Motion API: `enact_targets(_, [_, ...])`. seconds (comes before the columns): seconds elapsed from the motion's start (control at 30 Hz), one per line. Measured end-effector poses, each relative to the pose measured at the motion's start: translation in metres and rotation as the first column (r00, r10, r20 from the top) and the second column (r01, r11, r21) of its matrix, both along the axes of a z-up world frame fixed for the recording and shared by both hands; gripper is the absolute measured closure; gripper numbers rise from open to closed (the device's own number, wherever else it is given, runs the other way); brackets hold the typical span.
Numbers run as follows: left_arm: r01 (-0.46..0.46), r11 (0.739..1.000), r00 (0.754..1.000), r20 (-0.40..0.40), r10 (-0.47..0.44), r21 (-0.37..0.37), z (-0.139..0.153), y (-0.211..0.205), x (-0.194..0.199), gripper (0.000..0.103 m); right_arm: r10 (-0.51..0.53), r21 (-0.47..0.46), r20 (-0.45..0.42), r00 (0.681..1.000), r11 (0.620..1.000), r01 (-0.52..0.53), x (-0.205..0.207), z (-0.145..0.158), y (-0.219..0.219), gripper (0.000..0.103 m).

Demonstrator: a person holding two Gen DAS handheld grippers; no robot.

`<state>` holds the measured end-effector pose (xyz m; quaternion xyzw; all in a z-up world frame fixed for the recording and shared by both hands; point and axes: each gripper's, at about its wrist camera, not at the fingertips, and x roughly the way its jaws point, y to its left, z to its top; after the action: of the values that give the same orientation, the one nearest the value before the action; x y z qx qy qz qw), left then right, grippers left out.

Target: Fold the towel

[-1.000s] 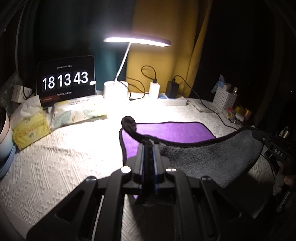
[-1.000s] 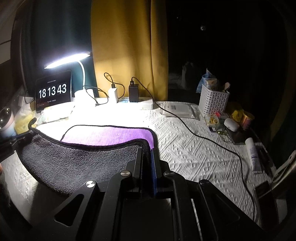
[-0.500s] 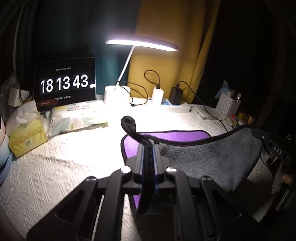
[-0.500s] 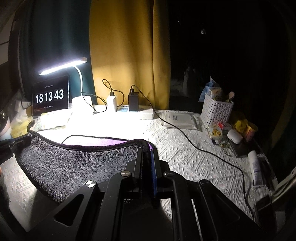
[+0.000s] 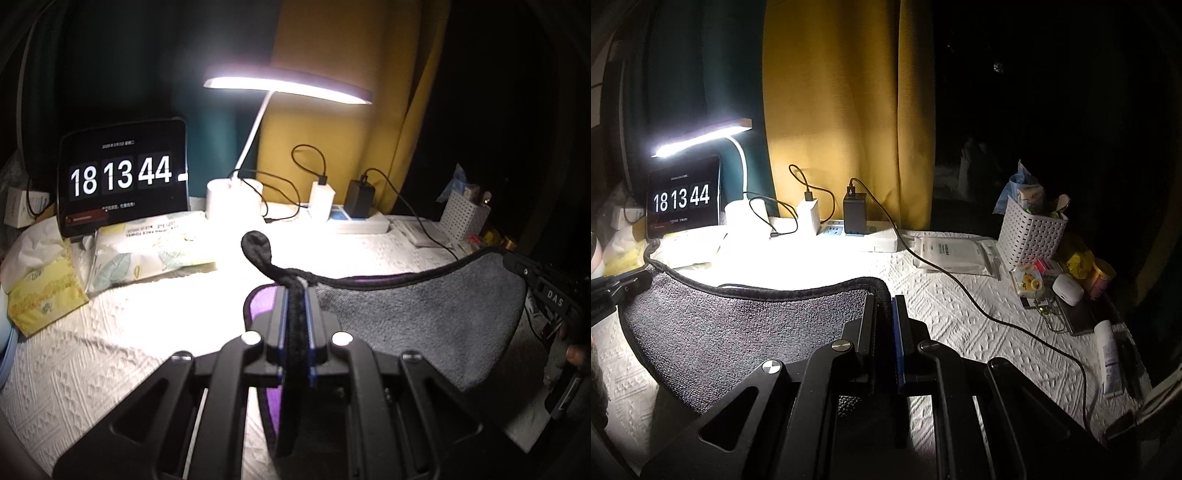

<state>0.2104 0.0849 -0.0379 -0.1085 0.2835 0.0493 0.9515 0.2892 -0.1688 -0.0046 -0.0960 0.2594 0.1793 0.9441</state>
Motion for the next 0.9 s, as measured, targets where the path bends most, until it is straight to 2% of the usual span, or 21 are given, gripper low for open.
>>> enact_targets(0.9, [-0.037, 0.999, 0.998, -0.042, 0.038, 0.026, -0.028, 0.016, 0.064, 0.094, 0.006, -0.018, -0.041, 0.999, 1.000, -0.007, 0.067, -0.027, 0.020, 0.094])
